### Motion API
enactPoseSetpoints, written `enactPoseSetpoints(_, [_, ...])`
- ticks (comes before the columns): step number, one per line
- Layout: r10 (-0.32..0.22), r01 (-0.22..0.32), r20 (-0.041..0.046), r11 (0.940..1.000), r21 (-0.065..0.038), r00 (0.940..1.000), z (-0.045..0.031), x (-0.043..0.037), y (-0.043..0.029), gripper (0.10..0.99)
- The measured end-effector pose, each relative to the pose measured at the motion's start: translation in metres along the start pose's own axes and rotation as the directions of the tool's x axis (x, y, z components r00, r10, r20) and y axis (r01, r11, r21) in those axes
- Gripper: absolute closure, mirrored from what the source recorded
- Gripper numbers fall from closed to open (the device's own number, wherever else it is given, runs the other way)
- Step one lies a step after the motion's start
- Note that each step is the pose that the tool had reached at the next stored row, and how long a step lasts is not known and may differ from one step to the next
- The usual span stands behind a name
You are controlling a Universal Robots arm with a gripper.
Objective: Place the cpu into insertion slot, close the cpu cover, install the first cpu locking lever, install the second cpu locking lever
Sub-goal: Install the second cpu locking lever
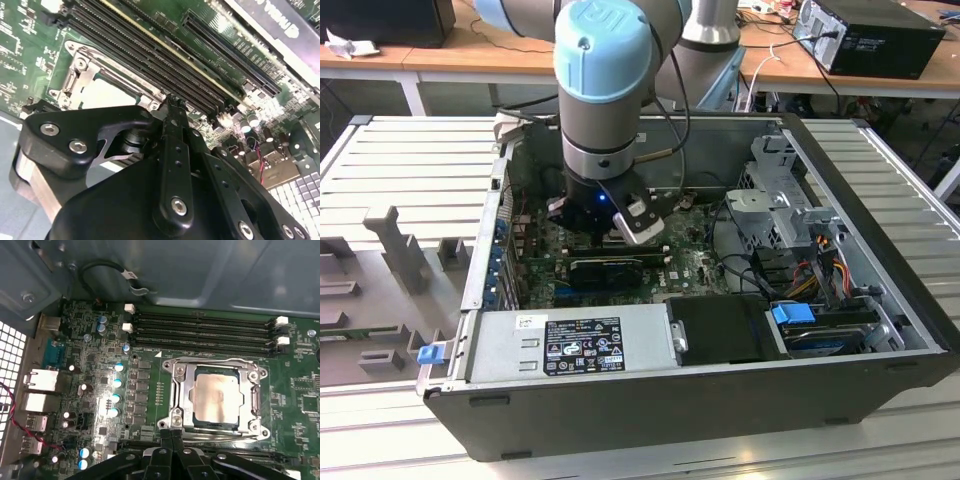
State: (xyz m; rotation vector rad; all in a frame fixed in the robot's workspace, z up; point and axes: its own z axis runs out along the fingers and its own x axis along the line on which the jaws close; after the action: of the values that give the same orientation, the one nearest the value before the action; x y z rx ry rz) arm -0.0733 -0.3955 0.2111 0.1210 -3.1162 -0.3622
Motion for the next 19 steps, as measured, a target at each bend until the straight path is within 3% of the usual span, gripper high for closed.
enactPoseSetpoints(4, [0.0,0.0,0.0004,1.0,-0.006,1.0,0.0065,0.0004,-0.0016,0.98])
enactPoseSetpoints(7, [0.0,0.0,0.0016,0.9997,-0.024,1.0,0.0101,0.0005,-0.0024,0.98])
enactPoseSetpoints(10, [-0.001,0.001,0.0044,0.9983,-0.058,1.0,0.0131,0.0005,-0.003,0.98])
enactPoseSetpoints(12, [-0.001,0.001,0.0057,0.9974,-0.072,1.0,0.0145,0.0017,-0.0032,0.98])
enactPoseSetpoints(19, [-0.001,0.002,0.0056,0.9972,-0.075,1.0,-0.0048,0.0029,0.0024,0.98])
